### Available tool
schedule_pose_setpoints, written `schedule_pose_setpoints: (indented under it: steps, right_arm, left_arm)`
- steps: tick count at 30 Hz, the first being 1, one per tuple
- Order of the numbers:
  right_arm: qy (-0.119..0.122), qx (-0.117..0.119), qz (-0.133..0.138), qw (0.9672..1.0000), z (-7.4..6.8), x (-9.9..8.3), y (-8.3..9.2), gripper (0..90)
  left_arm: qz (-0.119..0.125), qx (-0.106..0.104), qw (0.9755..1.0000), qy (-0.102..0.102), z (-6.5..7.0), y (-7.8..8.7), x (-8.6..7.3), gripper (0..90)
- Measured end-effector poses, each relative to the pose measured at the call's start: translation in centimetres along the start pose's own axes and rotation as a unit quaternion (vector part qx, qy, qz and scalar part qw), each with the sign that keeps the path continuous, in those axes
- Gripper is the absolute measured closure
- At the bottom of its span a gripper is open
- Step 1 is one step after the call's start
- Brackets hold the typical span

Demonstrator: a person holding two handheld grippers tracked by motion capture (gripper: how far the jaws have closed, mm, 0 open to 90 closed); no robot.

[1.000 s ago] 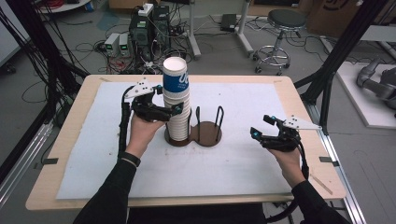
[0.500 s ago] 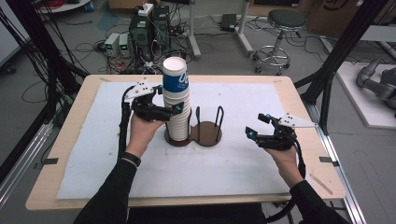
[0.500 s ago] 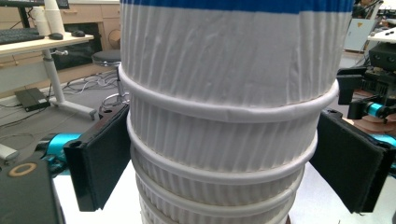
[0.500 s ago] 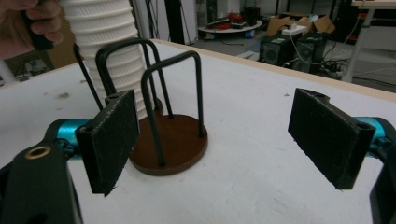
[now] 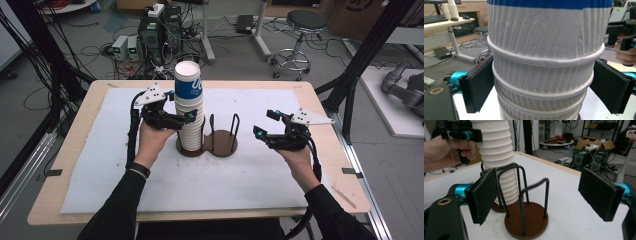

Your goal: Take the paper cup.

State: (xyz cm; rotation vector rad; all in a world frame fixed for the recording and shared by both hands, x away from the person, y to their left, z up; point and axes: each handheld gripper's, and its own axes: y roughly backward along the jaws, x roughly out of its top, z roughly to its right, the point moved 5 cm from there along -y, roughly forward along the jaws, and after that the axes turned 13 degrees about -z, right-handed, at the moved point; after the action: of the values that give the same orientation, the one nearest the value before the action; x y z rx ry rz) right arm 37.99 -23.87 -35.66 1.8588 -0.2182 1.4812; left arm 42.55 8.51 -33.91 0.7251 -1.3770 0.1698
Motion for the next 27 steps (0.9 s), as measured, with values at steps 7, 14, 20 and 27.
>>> schedule_pose_setpoints:
  steps: [7, 14, 20, 27]
  right_arm:
    - [0.012, 0.016, 0.001, 0.9998, -0.7, 2.6, -1.0, 16.8]
    - [0.030, 0.020, 0.004, 0.9993, -1.5, 6.0, -2.5, 16.8]
    - [0.051, 0.034, 0.005, 0.9981, -2.8, 8.7, -4.0, 16.8]
    - [0.064, 0.052, 0.011, 0.9965, -3.8, 11.0, -5.0, 16.8]
  left_arm:
    - [0.000, -0.001, 1.0000, 0.001, 0.0, 0.0, 0.0, 11.4]
    - [0.000, -0.001, 1.0000, 0.000, 0.0, 0.0, 0.0, 11.4]
    - [-0.001, -0.002, 1.0000, 0.000, -0.1, 0.0, 0.0, 11.4]
    - [-0.003, -0.001, 1.0000, 0.000, -0.1, -0.1, 0.1, 11.5]
